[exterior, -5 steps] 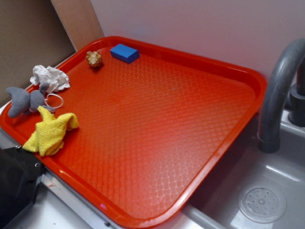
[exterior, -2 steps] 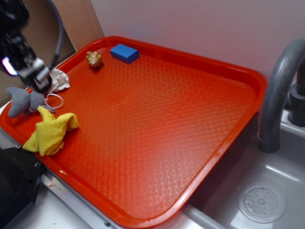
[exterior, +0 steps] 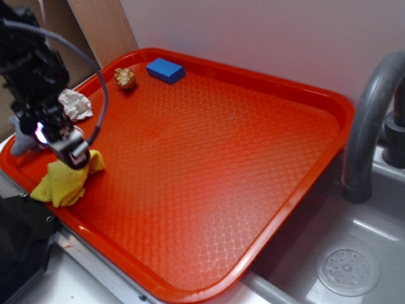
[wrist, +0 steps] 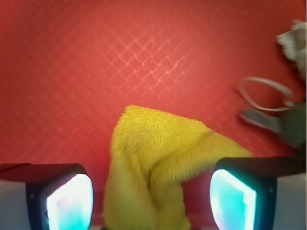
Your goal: Grab the yellow cloth.
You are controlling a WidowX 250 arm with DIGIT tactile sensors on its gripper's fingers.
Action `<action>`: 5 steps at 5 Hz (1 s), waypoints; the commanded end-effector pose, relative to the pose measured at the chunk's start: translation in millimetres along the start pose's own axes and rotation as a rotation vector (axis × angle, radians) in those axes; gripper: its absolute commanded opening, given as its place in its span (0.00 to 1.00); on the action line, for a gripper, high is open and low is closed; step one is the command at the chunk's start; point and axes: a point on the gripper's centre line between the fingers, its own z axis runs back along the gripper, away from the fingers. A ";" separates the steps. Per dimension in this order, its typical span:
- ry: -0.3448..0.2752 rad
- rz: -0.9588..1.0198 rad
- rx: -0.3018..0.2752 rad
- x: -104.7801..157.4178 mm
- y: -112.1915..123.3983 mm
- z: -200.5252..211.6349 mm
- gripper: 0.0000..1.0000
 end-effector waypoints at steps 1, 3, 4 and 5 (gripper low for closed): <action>0.059 -0.040 -0.044 2.2 -24.2 -44.8 0.00; 0.052 -0.032 -0.039 1.4 -21.3 -39.7 0.00; 0.047 -0.055 -0.019 6.5 -17.2 -1.7 0.00; -0.087 -0.083 0.037 41.0 -28.2 49.9 0.00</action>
